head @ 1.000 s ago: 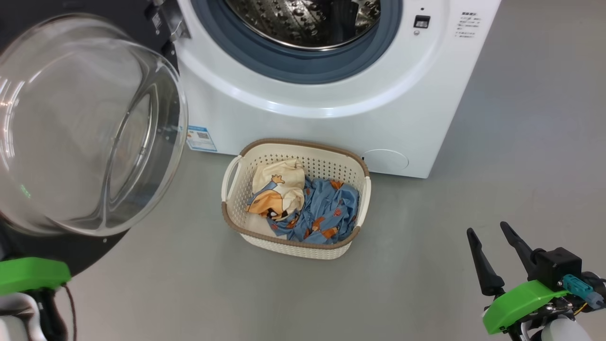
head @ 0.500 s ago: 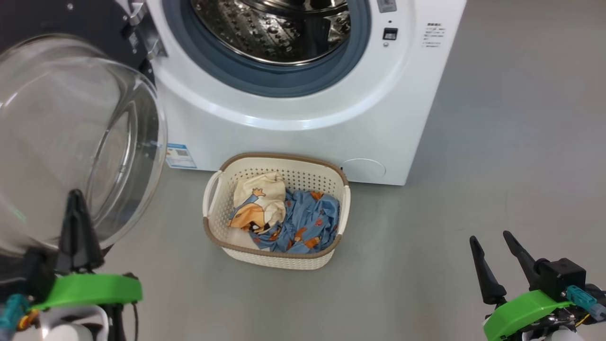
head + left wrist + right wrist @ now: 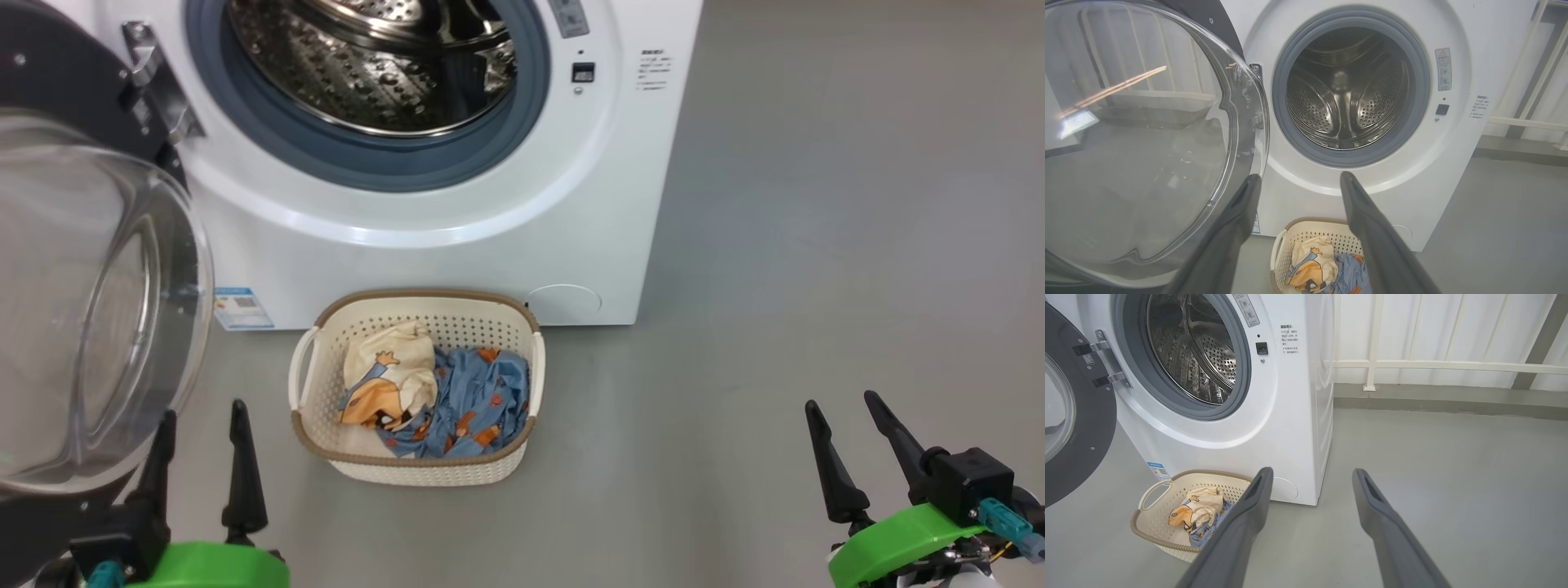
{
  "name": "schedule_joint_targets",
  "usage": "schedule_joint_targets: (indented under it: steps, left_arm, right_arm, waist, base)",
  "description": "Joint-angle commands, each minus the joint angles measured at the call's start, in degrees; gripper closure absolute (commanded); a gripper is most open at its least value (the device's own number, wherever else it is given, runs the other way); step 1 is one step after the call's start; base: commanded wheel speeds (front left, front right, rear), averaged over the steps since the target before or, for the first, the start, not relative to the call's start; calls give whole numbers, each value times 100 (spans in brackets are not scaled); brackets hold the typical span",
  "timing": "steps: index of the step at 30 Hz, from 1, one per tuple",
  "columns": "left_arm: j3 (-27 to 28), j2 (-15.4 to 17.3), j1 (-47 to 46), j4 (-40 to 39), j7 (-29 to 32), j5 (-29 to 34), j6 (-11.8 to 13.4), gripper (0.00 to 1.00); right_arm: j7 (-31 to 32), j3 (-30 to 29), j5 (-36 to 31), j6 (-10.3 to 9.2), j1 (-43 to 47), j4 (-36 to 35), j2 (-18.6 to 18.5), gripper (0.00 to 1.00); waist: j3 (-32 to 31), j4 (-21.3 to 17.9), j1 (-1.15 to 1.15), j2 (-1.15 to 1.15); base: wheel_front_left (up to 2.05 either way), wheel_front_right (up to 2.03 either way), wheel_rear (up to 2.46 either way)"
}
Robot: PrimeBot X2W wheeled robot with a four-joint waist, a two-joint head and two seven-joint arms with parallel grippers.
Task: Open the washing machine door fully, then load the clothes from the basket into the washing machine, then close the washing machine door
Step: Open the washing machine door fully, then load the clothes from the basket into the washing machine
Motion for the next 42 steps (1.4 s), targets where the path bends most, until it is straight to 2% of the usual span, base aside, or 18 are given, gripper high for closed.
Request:
schedule_joint_targets:
  steps: [1, 8, 19, 40, 42]
  left_arm:
    - [164, 120, -21, -95, -37, 90, -26, 0]
    - [154, 152, 239, 27, -37, 257, -152, 0]
    - [164, 135, 490, 129, -37, 276, -184, 0]
    - [104, 123, 666, 17, -37, 211, -148, 0]
    - [128, 123, 676, 88, -37, 208, -50, 0]
  right_arm:
    - [-28, 129, -16, 9, 11, -192, -23, 0]
    - [-28, 183, -73, 9, 137, -406, 7, 0]
    - [-28, 151, -125, 9, 352, -594, 79, 0]
    - [-28, 64, -152, 9, 390, -699, 145, 0]
    - [-28, 59, -154, 9, 384, -683, 152, 0]
  waist:
    - [-97, -139, 0, 0]
    - [-205, -358, 0, 0]
    - [-348, -418, 0, 0]
    - [-407, -358, 0, 0]
    - [-403, -354, 0, 0]
  base:
    - [0, 0, 0]
    - [0, 0, 0]
    - [0, 0, 0]
    - [0, 0, 0]
    - [0, 0, 0]
